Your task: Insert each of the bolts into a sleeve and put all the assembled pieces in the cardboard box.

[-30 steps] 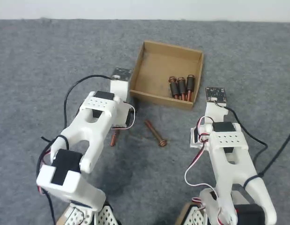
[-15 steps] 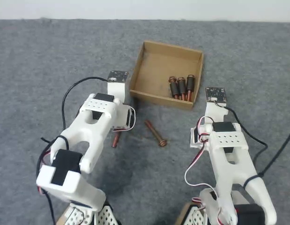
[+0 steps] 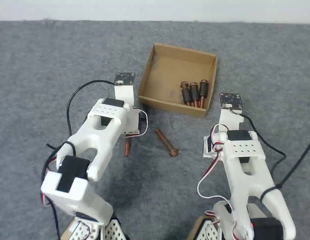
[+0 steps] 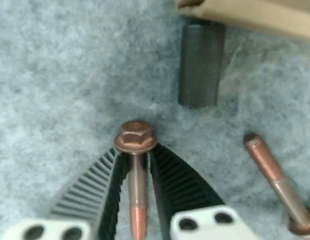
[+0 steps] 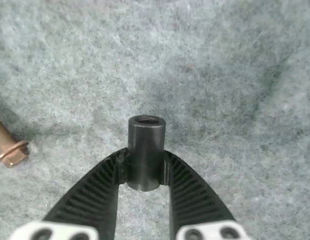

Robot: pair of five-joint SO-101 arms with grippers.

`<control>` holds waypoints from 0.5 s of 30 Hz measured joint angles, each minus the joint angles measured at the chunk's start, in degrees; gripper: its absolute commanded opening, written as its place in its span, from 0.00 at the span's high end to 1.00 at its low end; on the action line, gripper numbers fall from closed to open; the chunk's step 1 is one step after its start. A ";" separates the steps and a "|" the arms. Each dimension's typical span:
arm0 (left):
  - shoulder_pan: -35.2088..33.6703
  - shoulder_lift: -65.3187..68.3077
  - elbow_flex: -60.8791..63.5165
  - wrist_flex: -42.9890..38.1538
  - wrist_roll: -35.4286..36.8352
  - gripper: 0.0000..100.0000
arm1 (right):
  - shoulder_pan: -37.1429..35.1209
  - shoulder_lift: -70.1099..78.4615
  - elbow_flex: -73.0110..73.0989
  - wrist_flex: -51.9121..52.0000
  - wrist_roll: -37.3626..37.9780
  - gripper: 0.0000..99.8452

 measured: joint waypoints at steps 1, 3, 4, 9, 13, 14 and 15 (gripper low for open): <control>0.00 0.00 0.00 0.00 -0.09 0.99 | 0.00 0.00 0.00 0.00 0.00 0.99; 0.00 0.00 0.00 0.00 -0.09 0.99 | 0.00 0.00 0.00 0.00 0.00 0.99; 0.00 0.00 0.00 0.00 -0.09 0.99 | 0.00 0.00 0.00 0.00 0.00 0.99; 0.00 -0.79 0.26 0.00 -0.09 0.99 | 0.00 0.00 0.00 0.00 0.00 0.99; -0.70 -4.48 3.25 0.00 -0.26 0.99 | 0.00 0.00 0.00 -0.35 0.00 0.99; -1.41 -5.71 4.31 -0.62 -0.26 0.99 | 0.00 0.00 0.00 -1.14 0.00 0.99; -2.20 -6.77 5.63 -1.85 -0.09 0.99 | 0.00 0.00 0.00 -2.02 0.00 0.99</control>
